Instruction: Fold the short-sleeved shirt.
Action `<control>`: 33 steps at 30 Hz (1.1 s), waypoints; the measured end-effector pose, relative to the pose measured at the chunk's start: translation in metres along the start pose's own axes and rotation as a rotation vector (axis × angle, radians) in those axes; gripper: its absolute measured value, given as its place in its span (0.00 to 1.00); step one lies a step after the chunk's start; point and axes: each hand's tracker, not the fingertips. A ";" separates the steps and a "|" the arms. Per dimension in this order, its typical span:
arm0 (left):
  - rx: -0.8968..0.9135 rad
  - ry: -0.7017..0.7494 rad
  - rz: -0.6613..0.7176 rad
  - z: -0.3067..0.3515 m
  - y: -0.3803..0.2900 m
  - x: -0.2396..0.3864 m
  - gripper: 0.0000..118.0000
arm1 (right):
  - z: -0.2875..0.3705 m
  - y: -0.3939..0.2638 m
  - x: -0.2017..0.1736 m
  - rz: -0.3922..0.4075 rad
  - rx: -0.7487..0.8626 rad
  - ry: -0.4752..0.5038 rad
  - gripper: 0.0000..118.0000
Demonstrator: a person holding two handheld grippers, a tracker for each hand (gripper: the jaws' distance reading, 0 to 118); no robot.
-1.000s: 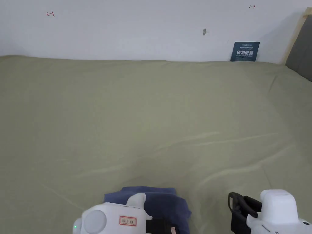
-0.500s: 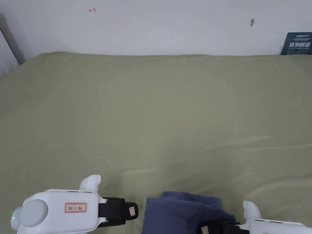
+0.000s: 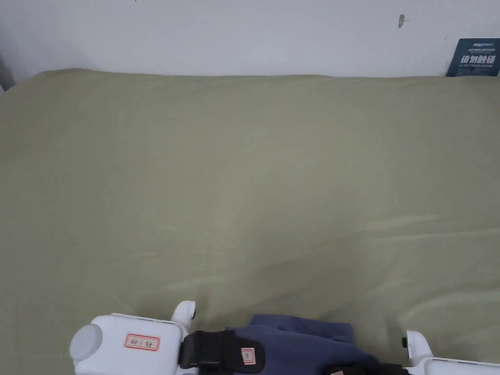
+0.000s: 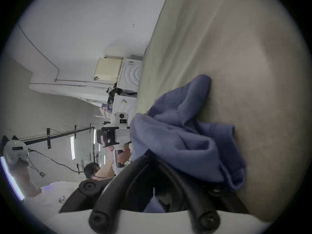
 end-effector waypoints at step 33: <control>0.190 0.663 -0.005 0.373 0.116 -0.001 0.24 | 0.025 -0.002 -0.097 0.210 0.215 -0.215 0.02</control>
